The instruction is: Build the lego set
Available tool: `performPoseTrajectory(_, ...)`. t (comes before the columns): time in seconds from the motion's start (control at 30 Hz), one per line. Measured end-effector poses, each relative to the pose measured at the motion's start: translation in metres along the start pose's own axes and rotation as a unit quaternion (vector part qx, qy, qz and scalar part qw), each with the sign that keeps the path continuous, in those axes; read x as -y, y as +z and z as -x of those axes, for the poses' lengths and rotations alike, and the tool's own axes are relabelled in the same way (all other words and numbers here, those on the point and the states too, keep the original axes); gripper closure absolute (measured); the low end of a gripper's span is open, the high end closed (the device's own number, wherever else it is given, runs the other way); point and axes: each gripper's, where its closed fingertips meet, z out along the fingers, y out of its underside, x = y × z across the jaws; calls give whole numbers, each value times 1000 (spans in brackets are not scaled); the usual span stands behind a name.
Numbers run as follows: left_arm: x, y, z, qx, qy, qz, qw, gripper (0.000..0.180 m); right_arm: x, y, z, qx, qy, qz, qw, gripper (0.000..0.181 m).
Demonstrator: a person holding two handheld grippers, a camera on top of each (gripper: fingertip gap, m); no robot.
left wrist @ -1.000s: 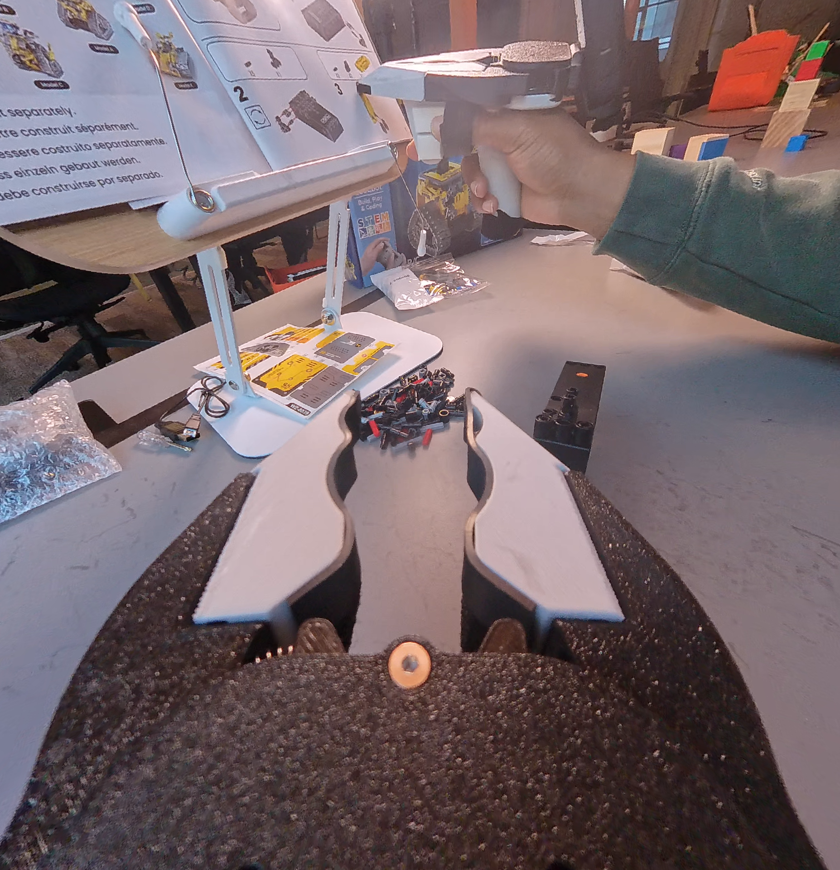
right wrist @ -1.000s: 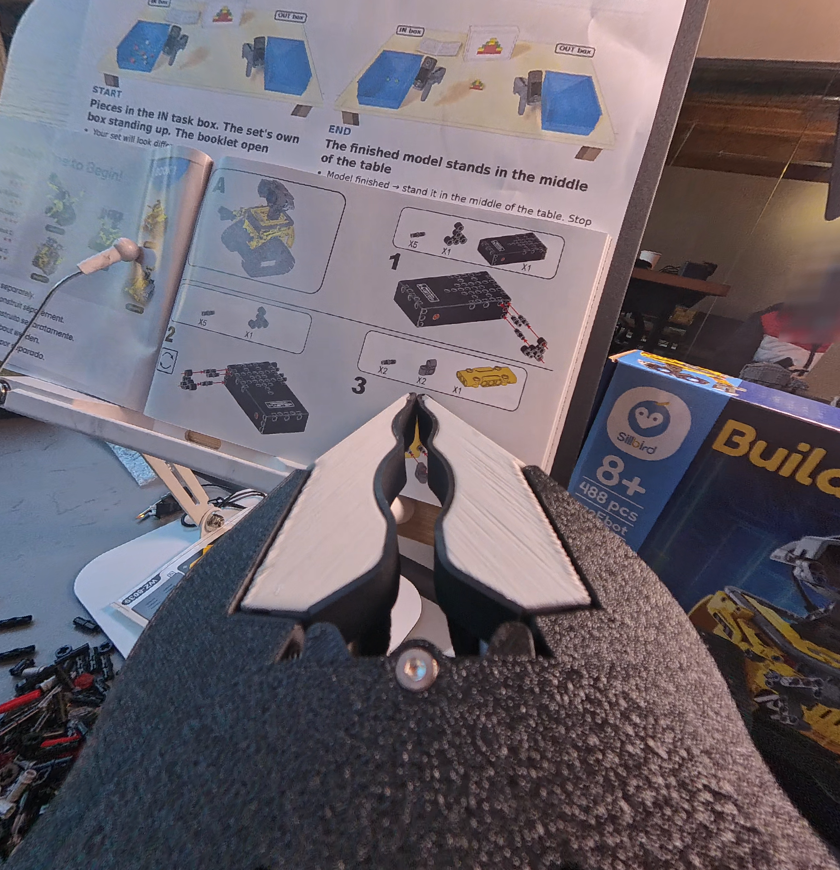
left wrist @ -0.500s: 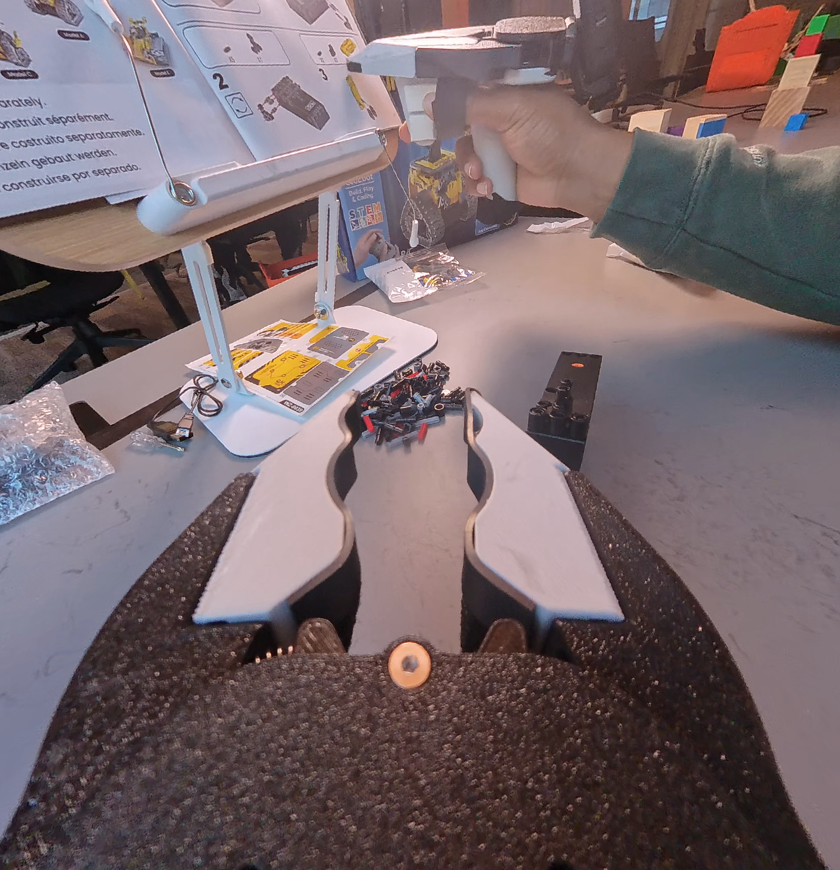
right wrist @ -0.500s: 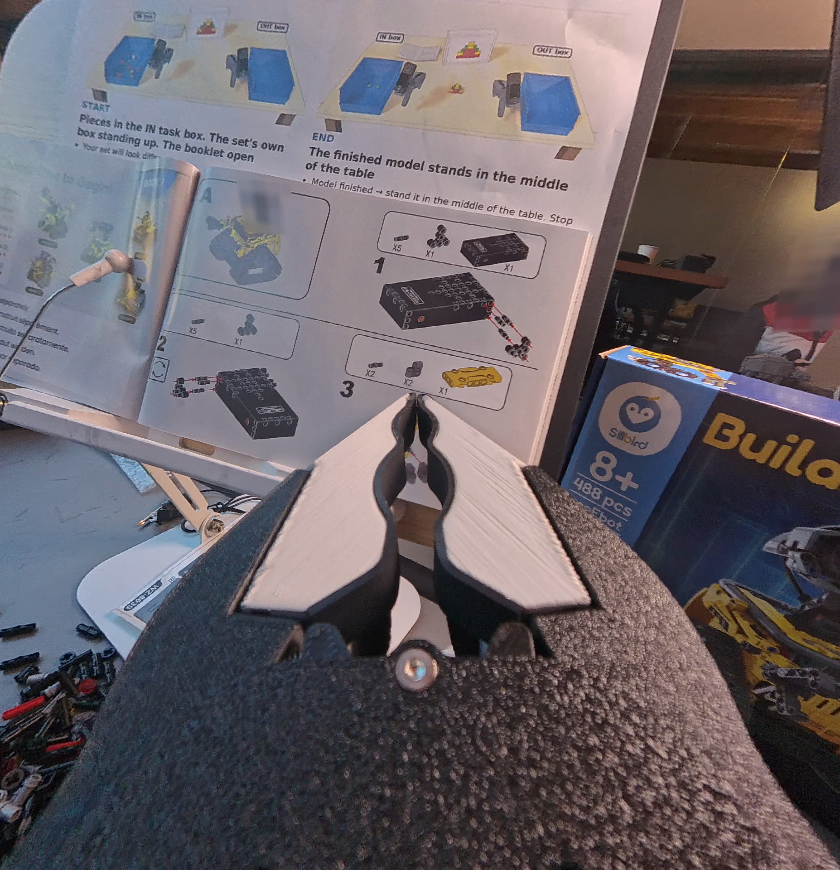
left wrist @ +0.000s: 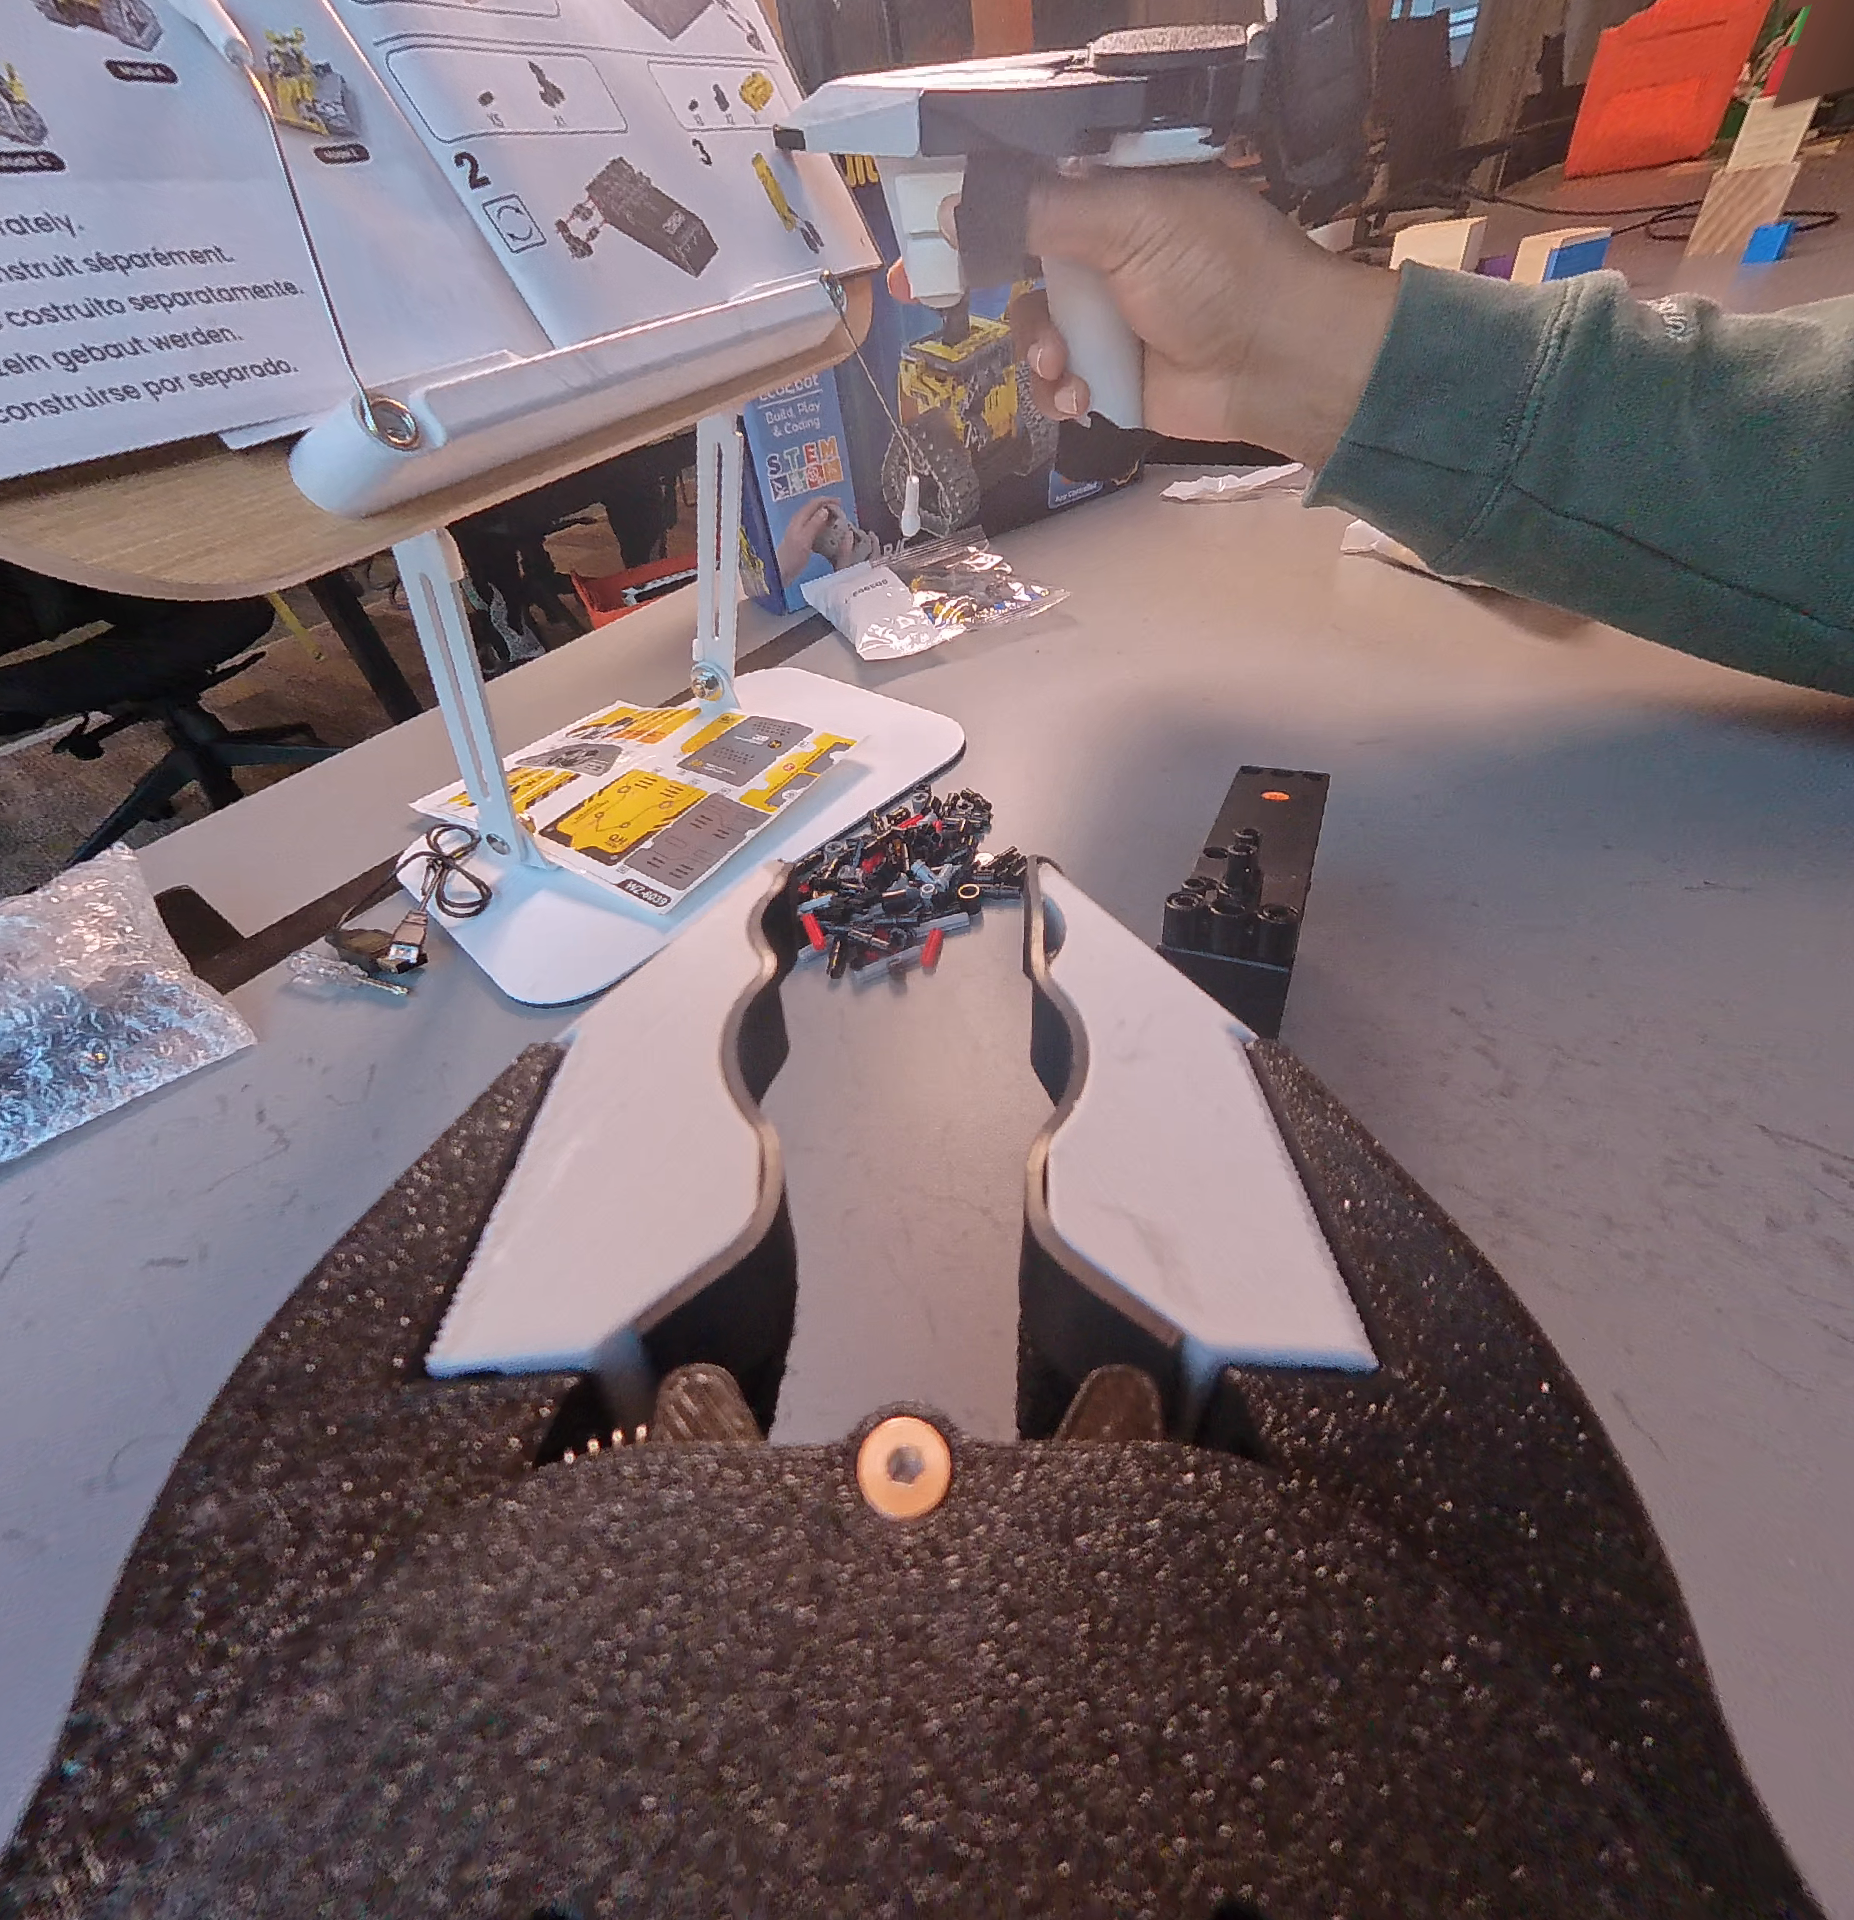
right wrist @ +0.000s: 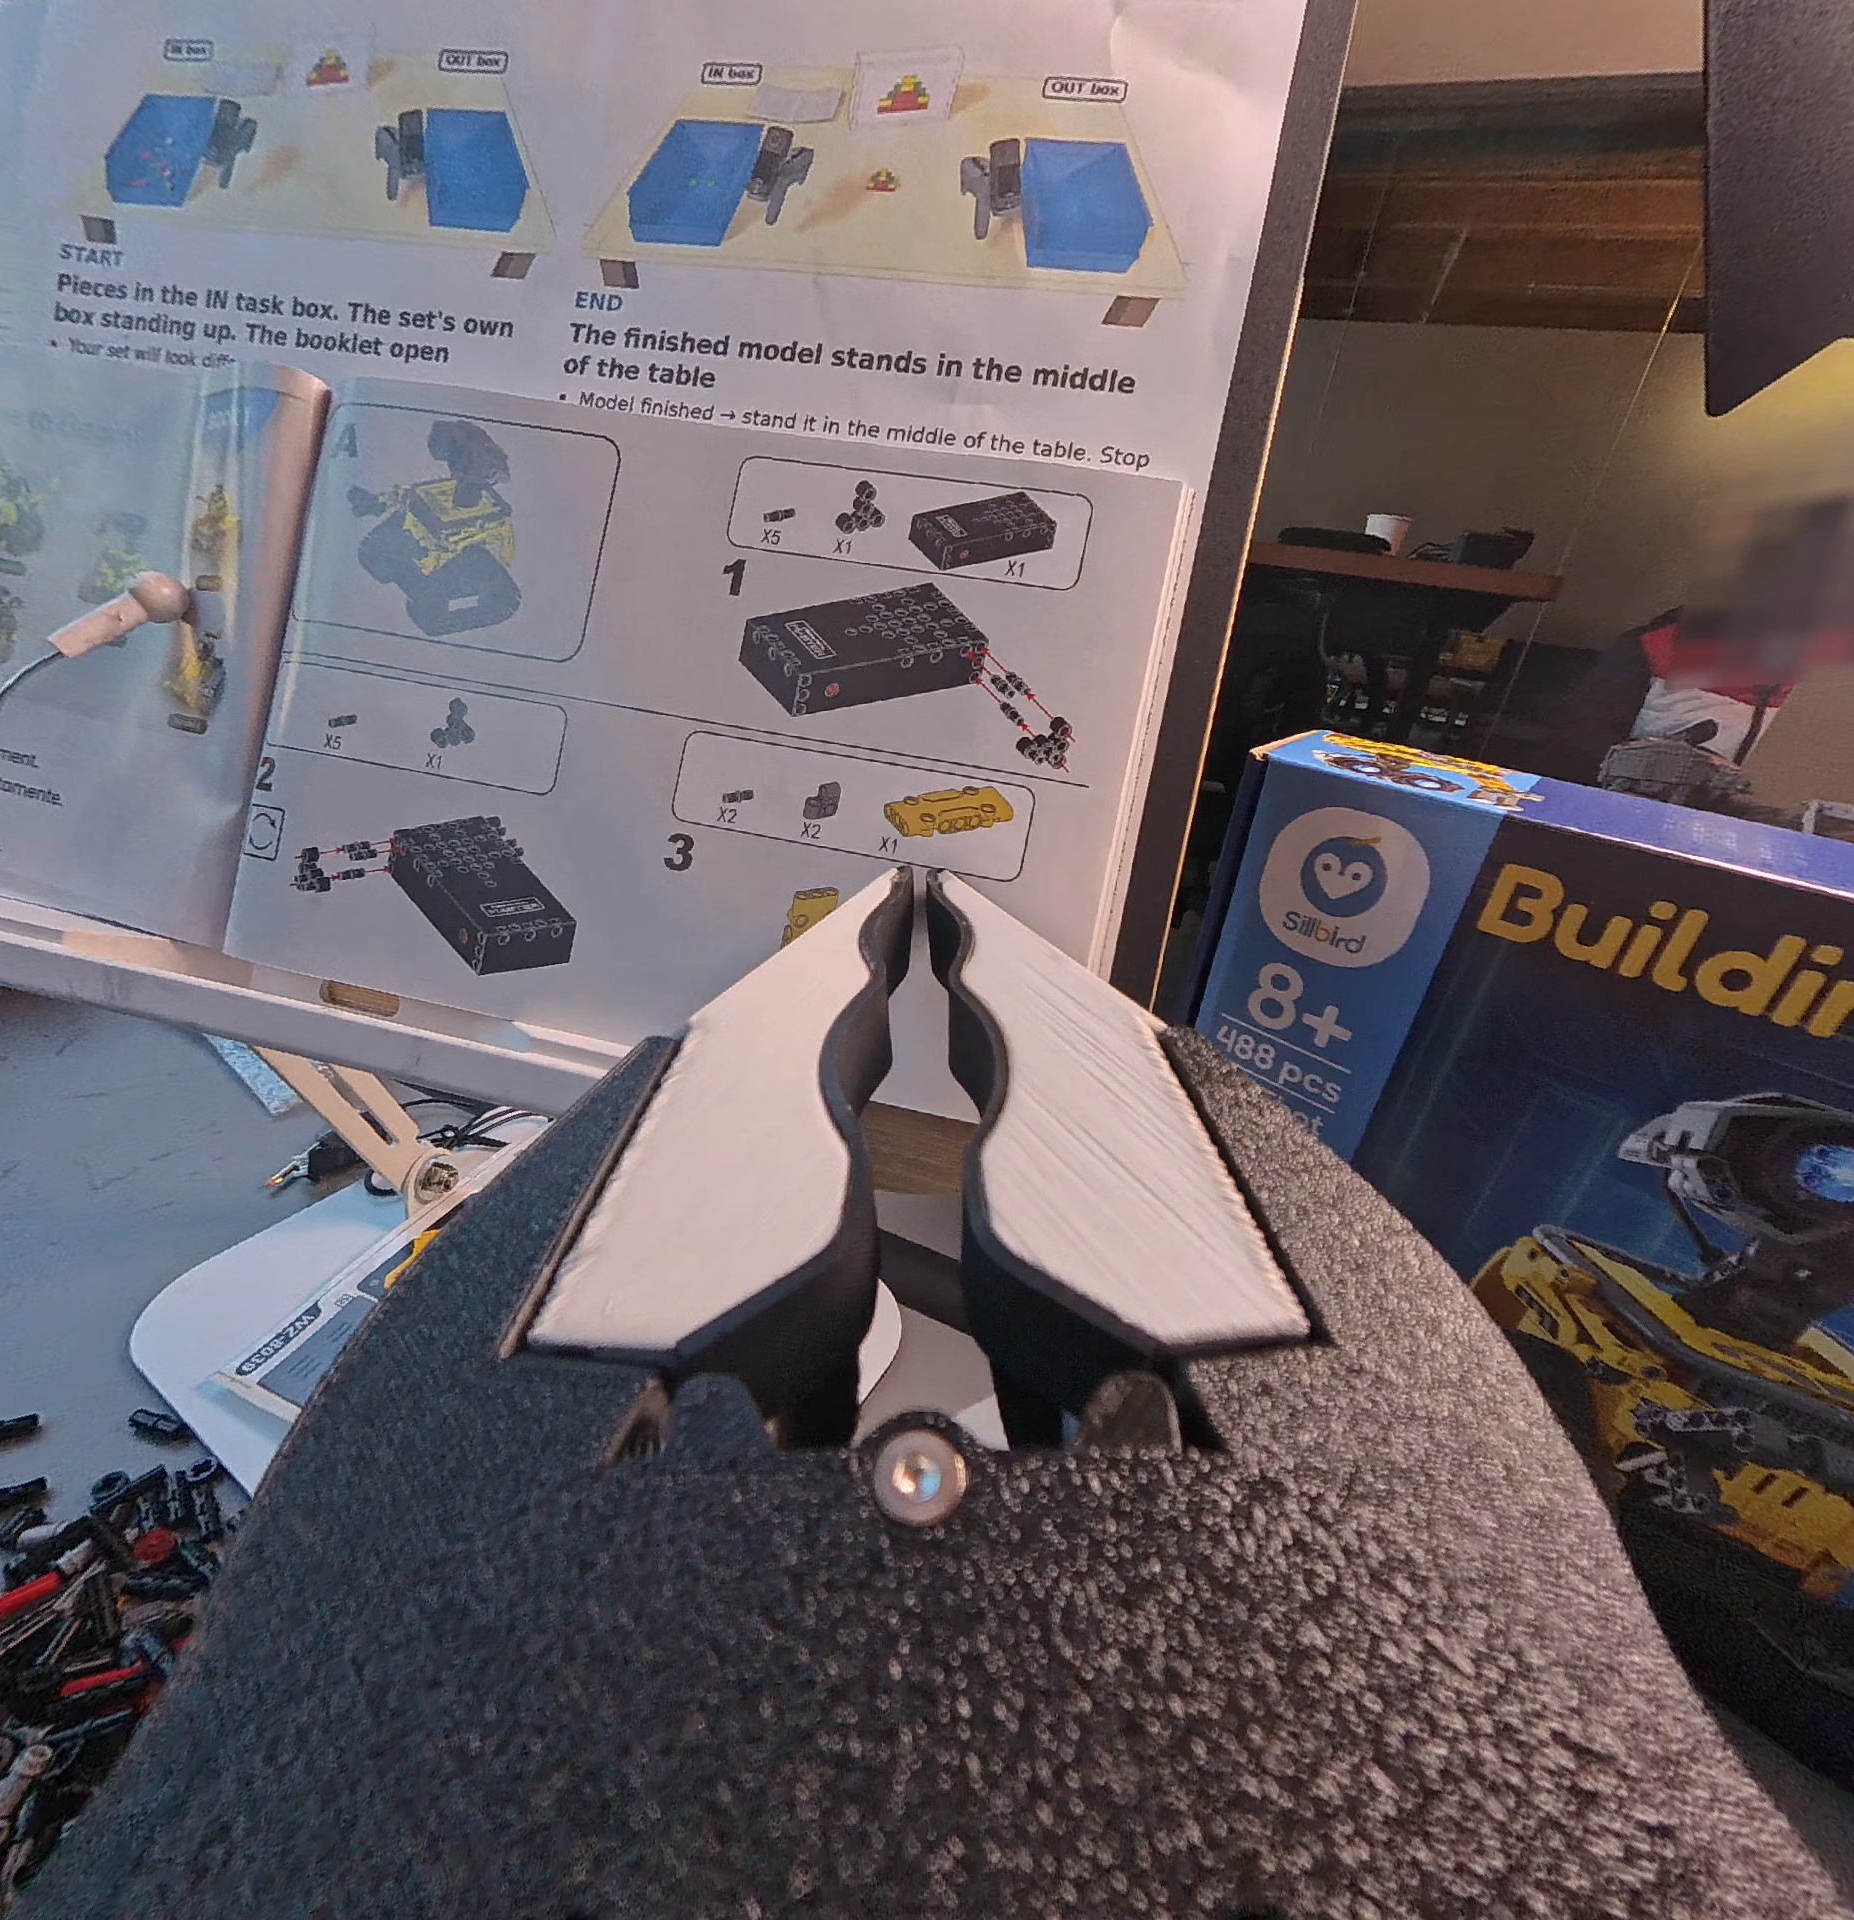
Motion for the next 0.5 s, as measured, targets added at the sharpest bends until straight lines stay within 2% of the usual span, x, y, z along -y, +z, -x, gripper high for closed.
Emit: performPoseTrajectory(0.5,-2,2,-5,-7,6,10,1000,137,-3,0,1,2,3,0,1000,179)
